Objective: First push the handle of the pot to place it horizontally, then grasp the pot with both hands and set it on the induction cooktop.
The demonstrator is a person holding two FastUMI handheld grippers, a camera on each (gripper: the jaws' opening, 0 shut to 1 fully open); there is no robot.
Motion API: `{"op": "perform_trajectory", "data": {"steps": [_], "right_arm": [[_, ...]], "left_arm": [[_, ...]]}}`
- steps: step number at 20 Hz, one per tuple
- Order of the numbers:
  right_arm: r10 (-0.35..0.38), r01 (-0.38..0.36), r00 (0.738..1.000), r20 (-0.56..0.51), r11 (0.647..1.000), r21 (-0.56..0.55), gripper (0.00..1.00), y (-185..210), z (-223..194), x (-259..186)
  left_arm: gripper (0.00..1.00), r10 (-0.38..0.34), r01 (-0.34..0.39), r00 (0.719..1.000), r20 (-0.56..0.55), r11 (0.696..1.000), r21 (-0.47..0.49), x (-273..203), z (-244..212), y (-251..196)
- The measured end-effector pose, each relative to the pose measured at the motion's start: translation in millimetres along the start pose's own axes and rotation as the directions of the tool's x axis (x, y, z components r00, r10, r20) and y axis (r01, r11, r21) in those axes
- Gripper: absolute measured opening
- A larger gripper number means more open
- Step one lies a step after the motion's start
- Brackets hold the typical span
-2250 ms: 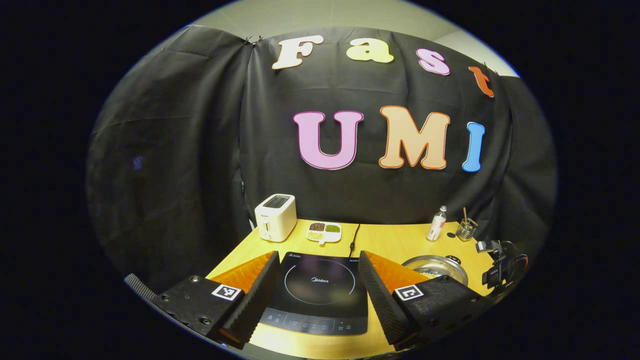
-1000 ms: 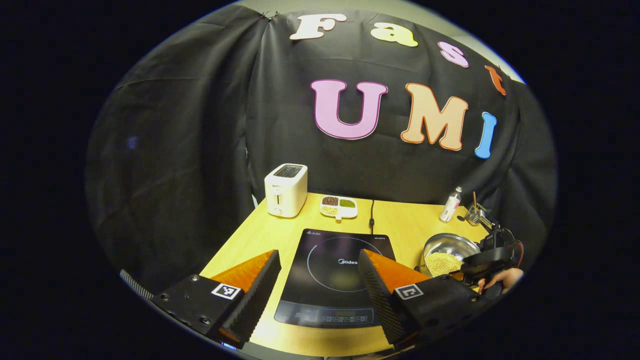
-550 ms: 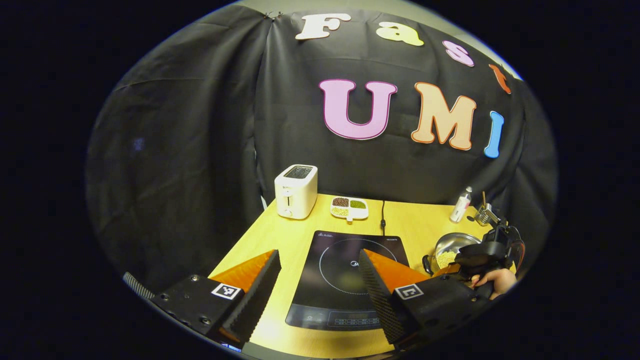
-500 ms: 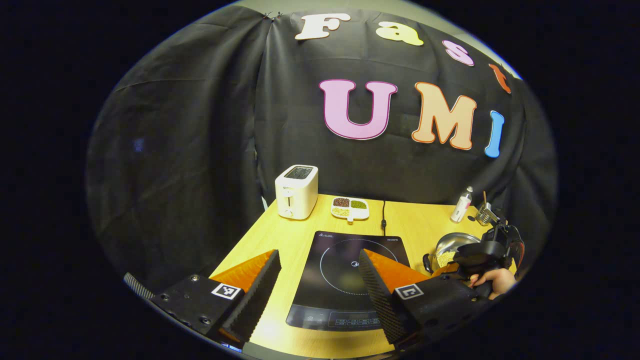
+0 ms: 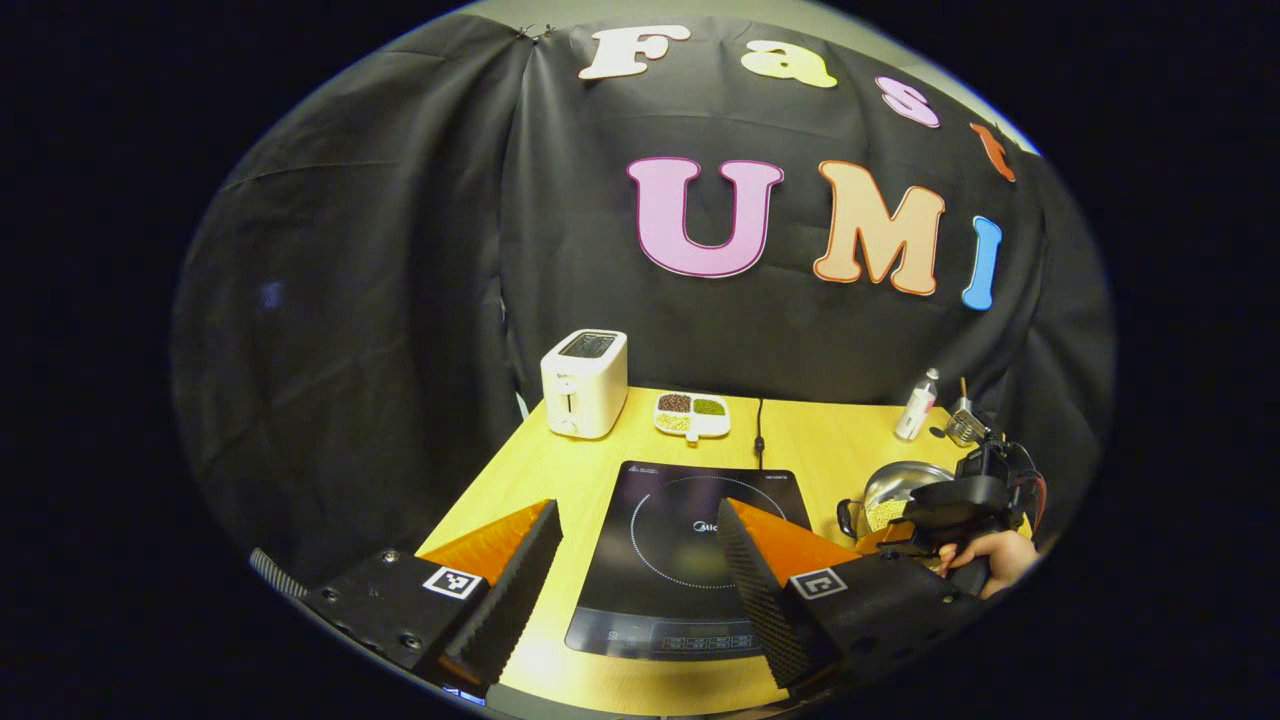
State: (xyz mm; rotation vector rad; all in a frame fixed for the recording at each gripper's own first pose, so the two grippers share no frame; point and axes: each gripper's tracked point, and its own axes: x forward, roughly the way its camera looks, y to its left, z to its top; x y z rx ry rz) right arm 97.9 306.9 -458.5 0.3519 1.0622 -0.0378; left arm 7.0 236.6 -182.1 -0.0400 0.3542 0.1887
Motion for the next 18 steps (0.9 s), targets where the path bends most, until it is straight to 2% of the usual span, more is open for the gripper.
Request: {"op": "perform_trajectory", "data": {"steps": [1,2,6,10,16,17,18], "right_arm": [[0.010,-0.010,1.000,-0.002,1.000,-0.024,0.02,-3.9,-2.5,-5.4],[0.020,-0.020,1.000,0.002,0.999,-0.049,0.14,-8.0,-2.7,-12.1],[0.081,-0.071,0.992,0.098,0.992,-0.101,0.14,-24.6,10.9,-47.1],[0.030,-0.006,0.982,0.187,0.991,-0.132,0.14,-65.9,27.8,-80.1],[-0.074,0.093,0.972,0.224,0.993,-0.074,0.14,-138.4,25.9,-119.0],[-0.065,0.083,0.974,0.217,0.994,-0.074,0.14,-146.9,18.5,-123.9],[-0.075,0.092,0.972,0.221,0.993,-0.069,0.22,-155.0,19.2,-129.6]], "left_arm": [[0.96,-0.008,0.008,1.000,-0.002,1.000,0.001,0.4,-0.7,-2.6],[0.96,-0.016,0.016,1.000,-0.004,1.000,0.003,1.0,-0.6,-5.5],[0.96,-0.047,0.047,0.999,-0.006,0.999,0.007,2.9,-2.1,-16.5],[0.96,-0.072,0.073,0.997,-0.012,0.997,0.017,3.2,-5.2,-25.2],[0.96,-0.139,0.141,0.990,-0.032,0.989,0.046,7.4,-10.9,-46.2],[0.96,-0.149,0.151,0.988,-0.034,0.987,0.059,8.3,-10.7,-49.9],[0.96,-0.160,0.162,0.987,-0.036,0.984,0.072,8.9,-11.7,-54.4]]}}
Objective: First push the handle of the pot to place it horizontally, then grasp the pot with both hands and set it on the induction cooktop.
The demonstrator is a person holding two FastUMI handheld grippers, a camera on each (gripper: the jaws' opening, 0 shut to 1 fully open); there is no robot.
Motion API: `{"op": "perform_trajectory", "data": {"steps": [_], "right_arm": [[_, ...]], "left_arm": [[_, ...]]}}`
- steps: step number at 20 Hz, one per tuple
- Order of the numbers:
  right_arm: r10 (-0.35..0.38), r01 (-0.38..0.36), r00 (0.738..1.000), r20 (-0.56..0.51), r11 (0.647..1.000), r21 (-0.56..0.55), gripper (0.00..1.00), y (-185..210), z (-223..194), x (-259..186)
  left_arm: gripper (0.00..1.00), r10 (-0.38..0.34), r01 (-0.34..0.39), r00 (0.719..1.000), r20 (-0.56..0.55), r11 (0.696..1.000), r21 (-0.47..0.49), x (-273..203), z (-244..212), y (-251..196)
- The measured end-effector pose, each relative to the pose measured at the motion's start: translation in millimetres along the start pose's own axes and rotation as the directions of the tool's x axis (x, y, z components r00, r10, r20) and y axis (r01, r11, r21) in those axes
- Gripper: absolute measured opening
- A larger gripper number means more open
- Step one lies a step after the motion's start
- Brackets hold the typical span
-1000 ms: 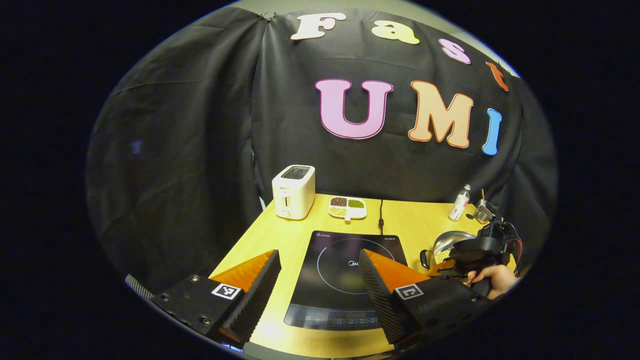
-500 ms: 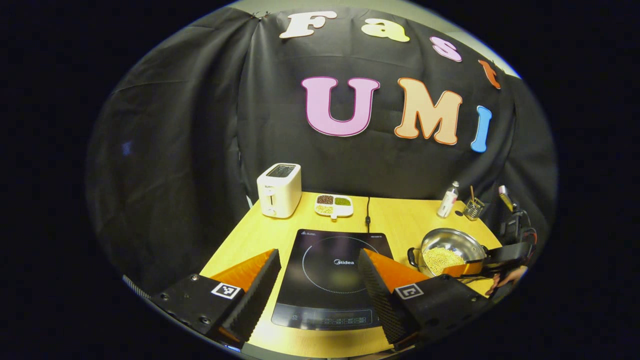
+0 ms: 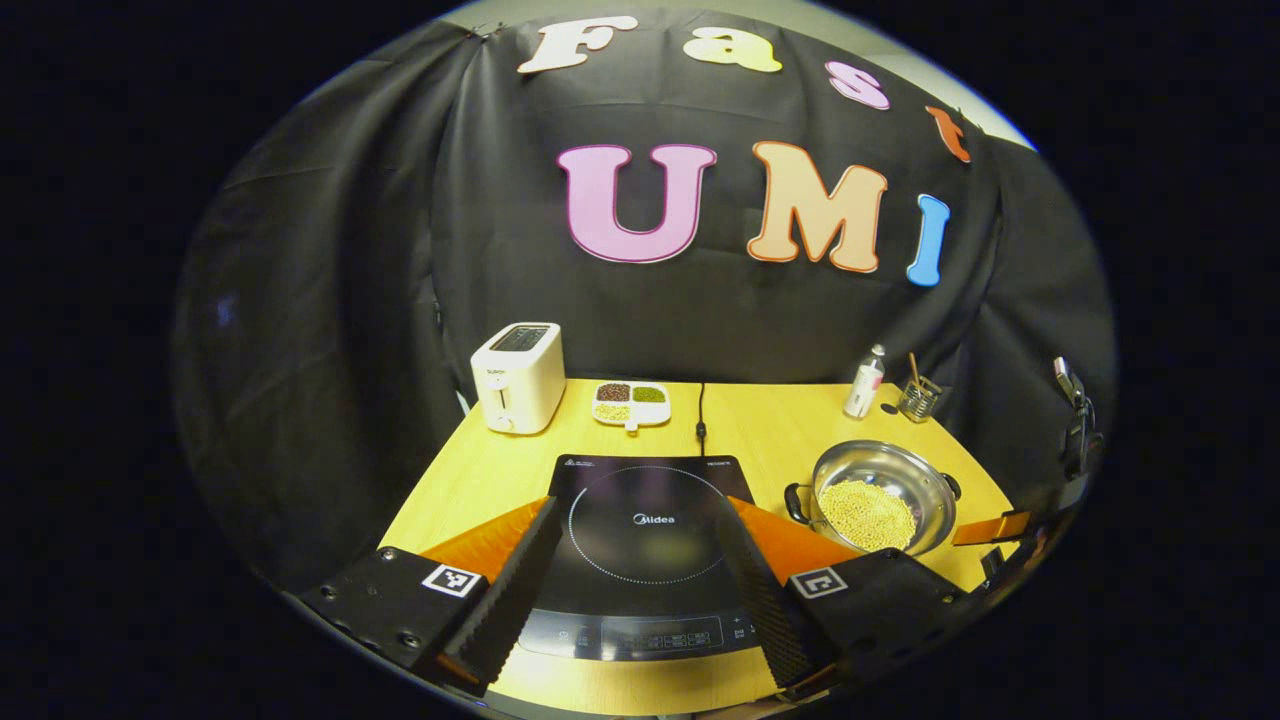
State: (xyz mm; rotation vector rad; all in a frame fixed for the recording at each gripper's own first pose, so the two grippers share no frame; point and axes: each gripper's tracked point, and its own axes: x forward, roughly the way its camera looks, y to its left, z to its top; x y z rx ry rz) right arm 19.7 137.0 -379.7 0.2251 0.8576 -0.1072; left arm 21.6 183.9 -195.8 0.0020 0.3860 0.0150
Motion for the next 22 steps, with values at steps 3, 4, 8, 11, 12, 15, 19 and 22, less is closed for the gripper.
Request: {"op": "perform_trajectory", "data": {"steps": [3,4,8,11,12,15,19,22], "right_arm": [[-0.035,0.035,0.999,0.010,0.999,0.019,0.28,-26.2,1.5,-8.5],[-0.030,0.030,1.000,0.006,0.999,0.032,0.27,-29.4,1.9,-11.9],[-0.011,0.011,1.000,-0.014,0.999,0.047,0.60,-47.2,6.6,-16.7],[0.008,-0.007,0.999,-0.034,0.999,0.036,0.94,-58.4,19.3,-8.2],[0.021,-0.020,0.999,-0.045,0.999,0.039,1.00,-60.9,25.6,-4.1],[0.055,-0.053,0.996,-0.076,0.998,0.029,0.94,-73.1,48.2,14.6],[0.118,-0.116,0.982,-0.147,0.993,0.023,0.94,-84.5,77.5,46.2],[0.145,-0.147,0.969,-0.199,0.989,0.005,0.94,-94.3,95.4,73.8]], "left_arm": [[0.96,-0.048,0.049,0.998,-0.028,0.998,0.025,4.6,-5.9,-18.9],[0.96,-0.065,0.067,0.997,-0.036,0.997,0.034,6.8,-7.4,-26.5],[0.96,-0.108,0.113,0.991,-0.083,0.992,0.060,18.9,-13.9,-54.4],[0.96,-0.122,0.130,0.985,-0.121,0.990,0.063,30.1,-17.3,-76.0],[0.96,-0.127,0.136,0.983,-0.135,0.989,0.061,35.8,-18.7,-84.6],[0.96,-0.164,0.174,0.969,-0.183,0.984,0.042,50.0,-23.7,-116.3],[0.97,-0.230,0.237,0.935,-0.270,0.972,-0.006,77.2,-34.0,-160.8],[0.97,-0.203,0.217,0.921,-0.332,0.976,0.004,103.2,-43.9,-177.0]]}}
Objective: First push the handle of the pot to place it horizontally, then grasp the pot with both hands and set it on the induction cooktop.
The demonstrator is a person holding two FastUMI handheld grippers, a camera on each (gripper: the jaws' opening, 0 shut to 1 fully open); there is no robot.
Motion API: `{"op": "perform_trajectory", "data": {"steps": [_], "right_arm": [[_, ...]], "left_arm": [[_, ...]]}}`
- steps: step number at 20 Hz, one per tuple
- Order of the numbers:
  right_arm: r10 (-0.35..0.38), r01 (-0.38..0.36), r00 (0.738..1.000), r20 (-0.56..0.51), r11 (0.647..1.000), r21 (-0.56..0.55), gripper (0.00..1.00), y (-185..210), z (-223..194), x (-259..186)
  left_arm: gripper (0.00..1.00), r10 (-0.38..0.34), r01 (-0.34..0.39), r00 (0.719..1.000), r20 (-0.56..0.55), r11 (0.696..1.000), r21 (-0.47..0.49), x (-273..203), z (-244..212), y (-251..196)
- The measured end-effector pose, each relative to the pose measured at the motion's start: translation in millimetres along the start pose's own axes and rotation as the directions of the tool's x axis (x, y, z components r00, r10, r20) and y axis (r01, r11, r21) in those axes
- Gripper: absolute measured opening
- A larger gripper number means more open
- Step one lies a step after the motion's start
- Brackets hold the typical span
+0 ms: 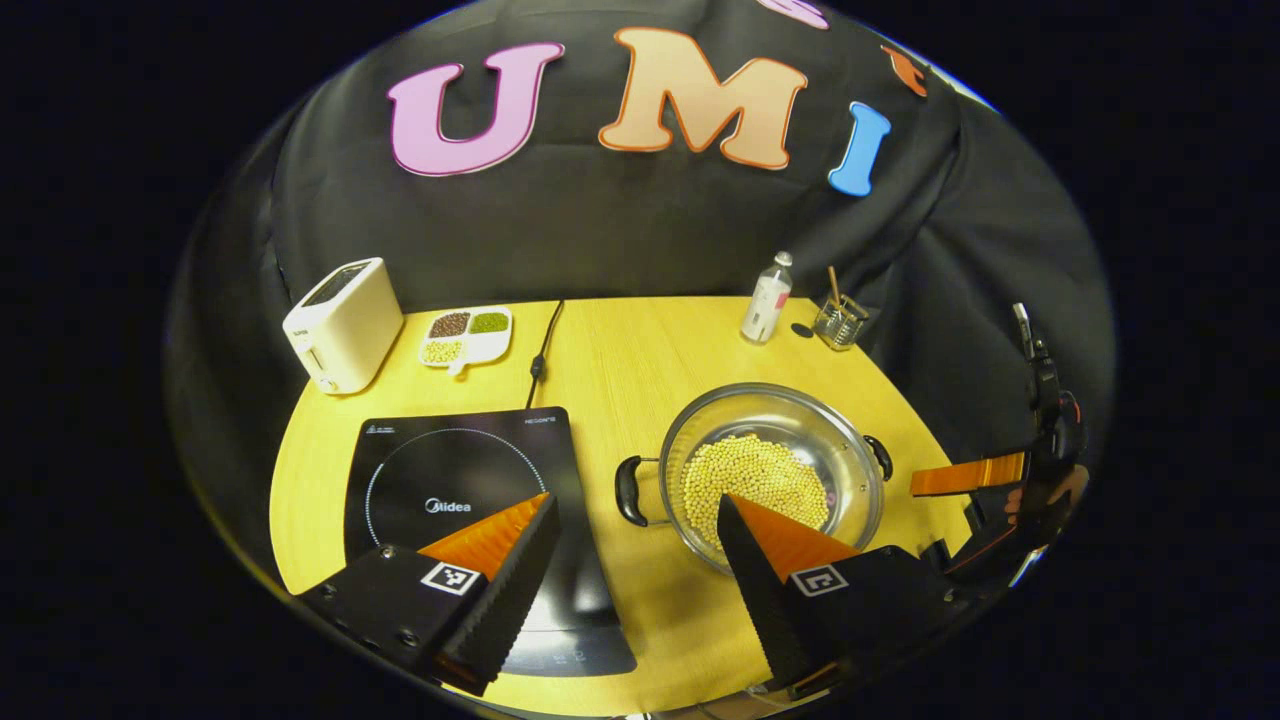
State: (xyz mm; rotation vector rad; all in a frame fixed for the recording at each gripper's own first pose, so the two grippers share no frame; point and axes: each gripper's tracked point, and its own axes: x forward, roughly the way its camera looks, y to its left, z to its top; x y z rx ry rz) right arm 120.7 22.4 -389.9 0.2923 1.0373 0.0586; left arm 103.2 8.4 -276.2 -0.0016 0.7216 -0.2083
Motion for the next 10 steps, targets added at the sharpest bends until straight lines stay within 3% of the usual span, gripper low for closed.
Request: {"op": "perform_trajectory", "data": {"steps": [9,10], "right_arm": [[0.071,-0.076,0.979,-0.192,0.997,-0.019,0.94,-26.1,17.7,67.8],[0.082,-0.087,0.975,-0.206,0.996,-0.012,1.00,-26.7,18.6,72.4]], "left_arm": [[0.96,0.029,-0.044,0.979,-0.200,0.997,-0.068,78.2,-19.2,-8.0],[0.96,0.028,-0.046,0.975,-0.221,0.996,-0.074,86.2,-22.1,-6.4]]}}
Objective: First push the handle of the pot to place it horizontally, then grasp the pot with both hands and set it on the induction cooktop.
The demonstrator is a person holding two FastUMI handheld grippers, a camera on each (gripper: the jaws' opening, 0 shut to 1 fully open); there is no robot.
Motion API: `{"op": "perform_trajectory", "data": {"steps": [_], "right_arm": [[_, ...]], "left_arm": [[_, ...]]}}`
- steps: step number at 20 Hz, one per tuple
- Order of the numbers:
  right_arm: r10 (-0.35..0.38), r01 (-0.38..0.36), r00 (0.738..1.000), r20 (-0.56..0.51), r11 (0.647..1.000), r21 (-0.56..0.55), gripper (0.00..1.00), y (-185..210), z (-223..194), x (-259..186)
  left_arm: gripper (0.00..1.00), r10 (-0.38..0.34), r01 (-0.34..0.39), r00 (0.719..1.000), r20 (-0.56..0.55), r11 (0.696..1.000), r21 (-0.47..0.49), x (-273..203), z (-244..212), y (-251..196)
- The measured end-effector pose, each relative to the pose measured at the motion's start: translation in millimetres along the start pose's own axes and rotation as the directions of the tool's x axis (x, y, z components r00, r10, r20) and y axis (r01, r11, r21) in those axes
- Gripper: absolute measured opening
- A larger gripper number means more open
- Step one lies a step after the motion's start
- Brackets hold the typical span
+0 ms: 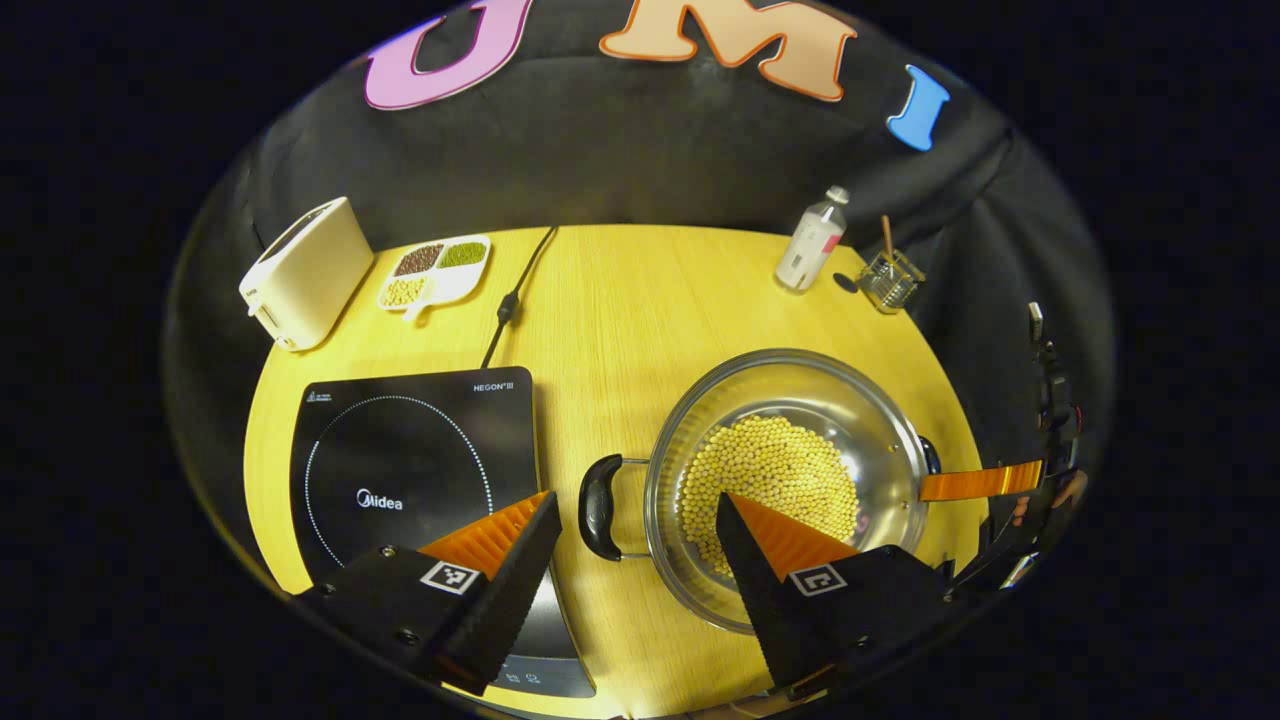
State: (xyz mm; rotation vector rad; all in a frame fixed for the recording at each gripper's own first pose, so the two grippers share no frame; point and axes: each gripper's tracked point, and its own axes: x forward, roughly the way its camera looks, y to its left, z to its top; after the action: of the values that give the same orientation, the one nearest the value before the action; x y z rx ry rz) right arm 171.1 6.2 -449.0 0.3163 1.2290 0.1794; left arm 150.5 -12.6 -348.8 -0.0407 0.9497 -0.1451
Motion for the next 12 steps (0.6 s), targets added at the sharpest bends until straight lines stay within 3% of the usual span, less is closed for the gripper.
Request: {"op": "perform_trajectory", "data": {"steps": [1,3,4,8,9,10,12], "right_arm": [[0.013,-0.013,1.000,-0.014,1.000,0.006,0.93,-0.4,0.3,4.3],[0.026,-0.026,0.999,-0.038,0.999,0.022,0.93,-3.2,1.6,14.8],[0.027,-0.025,0.998,-0.053,0.999,0.027,0.98,-5.2,2.3,19.5],[0.076,-0.071,0.992,-0.096,0.996,0.059,0.97,-1.3,3.3,33.9],[0.095,-0.087,0.990,-0.105,0.994,0.072,0.97,2.1,1.9,36.9],[0.105,-0.097,0.988,-0.115,0.993,0.074,0.82,3.8,2.7,40.9],[0.123,-0.113,0.982,-0.140,0.991,0.075,0.80,5.0,-0.5,45.2]], "left_arm": [[0.96,-0.004,0.004,1.000,-0.028,1.000,-0.012,6.6,-2.9,-1.0],[0.96,-0.008,0.005,0.997,-0.079,0.999,-0.041,20.0,-7.1,-2.5],[0.97,-0.004,-0.001,0.995,-0.099,0.999,-0.047,25.8,-8.6,-1.5],[1.00,0.011,-0.018,0.986,-0.167,0.999,-0.039,43.2,-13.5,2.4],[0.96,0.014,-0.021,0.982,-0.187,0.999,-0.037,46.1,-15.3,3.0],[0.96,0.016,-0.024,0.979,-0.202,0.999,-0.037,49.3,-16.8,3.5],[0.94,0.019,-0.031,0.970,-0.241,0.999,-0.044,55.7,-21.0,4.0]]}}
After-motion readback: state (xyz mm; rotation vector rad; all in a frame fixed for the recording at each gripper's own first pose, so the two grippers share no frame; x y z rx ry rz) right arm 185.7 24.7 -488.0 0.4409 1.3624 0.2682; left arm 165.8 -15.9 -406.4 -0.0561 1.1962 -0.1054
